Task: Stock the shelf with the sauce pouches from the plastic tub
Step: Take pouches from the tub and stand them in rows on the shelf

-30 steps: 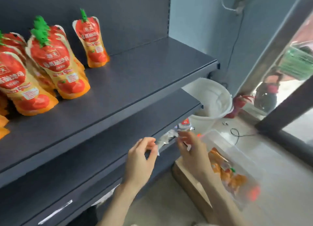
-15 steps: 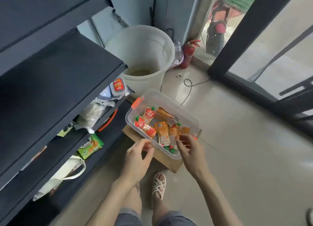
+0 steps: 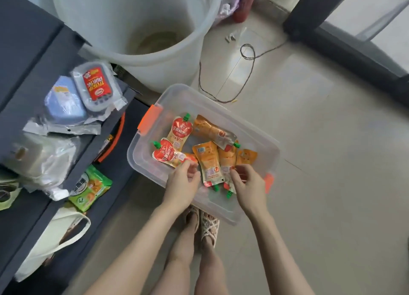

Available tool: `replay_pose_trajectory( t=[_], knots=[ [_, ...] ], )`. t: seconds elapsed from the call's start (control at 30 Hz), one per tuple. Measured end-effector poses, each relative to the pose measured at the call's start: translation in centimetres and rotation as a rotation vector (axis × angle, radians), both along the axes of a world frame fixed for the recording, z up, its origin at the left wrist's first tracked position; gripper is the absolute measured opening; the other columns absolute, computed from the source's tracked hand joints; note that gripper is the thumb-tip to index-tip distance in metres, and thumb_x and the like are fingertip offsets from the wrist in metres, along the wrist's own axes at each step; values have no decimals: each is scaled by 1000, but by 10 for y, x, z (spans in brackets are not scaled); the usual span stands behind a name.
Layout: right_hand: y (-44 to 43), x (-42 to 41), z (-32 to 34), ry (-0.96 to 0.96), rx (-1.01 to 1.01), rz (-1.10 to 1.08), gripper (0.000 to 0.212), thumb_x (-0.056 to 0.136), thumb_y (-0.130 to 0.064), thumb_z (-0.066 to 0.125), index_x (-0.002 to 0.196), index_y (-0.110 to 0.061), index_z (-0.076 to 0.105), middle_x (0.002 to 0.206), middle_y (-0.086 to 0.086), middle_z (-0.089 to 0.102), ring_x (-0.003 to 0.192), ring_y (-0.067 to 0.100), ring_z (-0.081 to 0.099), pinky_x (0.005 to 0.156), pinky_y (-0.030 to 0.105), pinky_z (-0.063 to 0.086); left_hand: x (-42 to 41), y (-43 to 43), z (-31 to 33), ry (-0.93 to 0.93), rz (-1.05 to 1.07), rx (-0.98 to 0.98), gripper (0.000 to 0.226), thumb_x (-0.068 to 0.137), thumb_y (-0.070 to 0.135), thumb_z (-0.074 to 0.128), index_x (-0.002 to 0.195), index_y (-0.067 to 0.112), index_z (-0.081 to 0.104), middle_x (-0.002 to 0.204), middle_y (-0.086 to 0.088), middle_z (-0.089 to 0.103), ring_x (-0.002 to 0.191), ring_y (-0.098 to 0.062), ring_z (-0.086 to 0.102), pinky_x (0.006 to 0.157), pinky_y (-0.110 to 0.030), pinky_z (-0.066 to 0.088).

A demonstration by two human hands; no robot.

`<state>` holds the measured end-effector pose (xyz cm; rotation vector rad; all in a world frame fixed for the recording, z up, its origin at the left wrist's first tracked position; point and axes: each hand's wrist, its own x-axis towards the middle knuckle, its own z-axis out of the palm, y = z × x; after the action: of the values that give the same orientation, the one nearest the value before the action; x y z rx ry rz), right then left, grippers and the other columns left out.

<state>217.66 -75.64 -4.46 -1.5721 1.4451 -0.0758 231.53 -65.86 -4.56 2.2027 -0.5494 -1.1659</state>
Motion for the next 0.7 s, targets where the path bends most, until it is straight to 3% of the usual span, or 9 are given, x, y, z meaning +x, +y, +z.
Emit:
replay_pose_trajectory(
  t=[0.17, 0.23, 0.33, 0.43, 0.47, 0.57, 0.7],
  knots=[
    [-25, 17, -84, 49, 78, -97, 13, 91, -24, 60, 98, -16, 66, 87, -7, 63, 84, 9, 59, 73, 19, 40, 25, -38, -93, 6, 44, 76, 16, 91, 16, 57, 107, 18, 55, 105, 0, 61, 96, -15, 59, 70, -18, 45],
    [-33, 24, -112, 67, 101, -131, 22, 91, -26, 60, 107, -12, 66, 91, -6, 62, 87, 10, 58, 75, 19, 39, 32, -53, -125, 32, 96, 103, 30, 90, 16, 60, 119, 14, 52, 114, -3, 59, 104, -19, 59, 79, -25, 46],
    [-42, 32, -152, 80, 145, -222, 37, 90, -32, 60, 121, -11, 58, 100, -7, 57, 91, 7, 55, 80, 22, 39, 43, -73, -167, 11, 87, 116, 61, 86, 23, 66, 139, 14, 36, 142, -5, 43, 127, -21, 44, 97, -30, 38],
    [-46, 38, -182, 44, 209, -401, 49, 89, -36, 63, 129, -12, 49, 103, -11, 54, 81, -3, 53, 70, 12, 41, 54, -91, -198, -23, 86, 109, 84, 82, 35, 70, 147, 18, 20, 153, -4, 26, 139, -22, 27, 109, -36, 29],
    [-47, 39, -189, 25, 226, -468, 49, 88, -36, 64, 128, -12, 49, 102, -12, 55, 83, -2, 56, 69, 11, 43, 57, -97, -206, -24, 90, 103, 88, 81, 37, 71, 148, 18, 18, 154, -4, 25, 140, -22, 26, 110, -38, 28],
    [-48, 41, -205, -48, 279, -620, 39, 83, -35, 69, 113, -15, 54, 94, -10, 60, 92, 14, 63, 79, 26, 54, 63, -109, -221, -2, 91, 41, 84, 77, 40, 73, 144, 19, 26, 145, -4, 39, 132, -22, 40, 107, -41, 38],
    [-45, 44, -209, -132, 266, -700, 23, 80, -33, 73, 92, -22, 57, 90, -6, 63, 81, 9, 61, 68, 18, 49, 74, -112, -222, -13, 113, 46, 73, 70, 42, 79, 129, 18, 43, 126, -1, 55, 113, -17, 54, 93, -34, 49]
  ],
)
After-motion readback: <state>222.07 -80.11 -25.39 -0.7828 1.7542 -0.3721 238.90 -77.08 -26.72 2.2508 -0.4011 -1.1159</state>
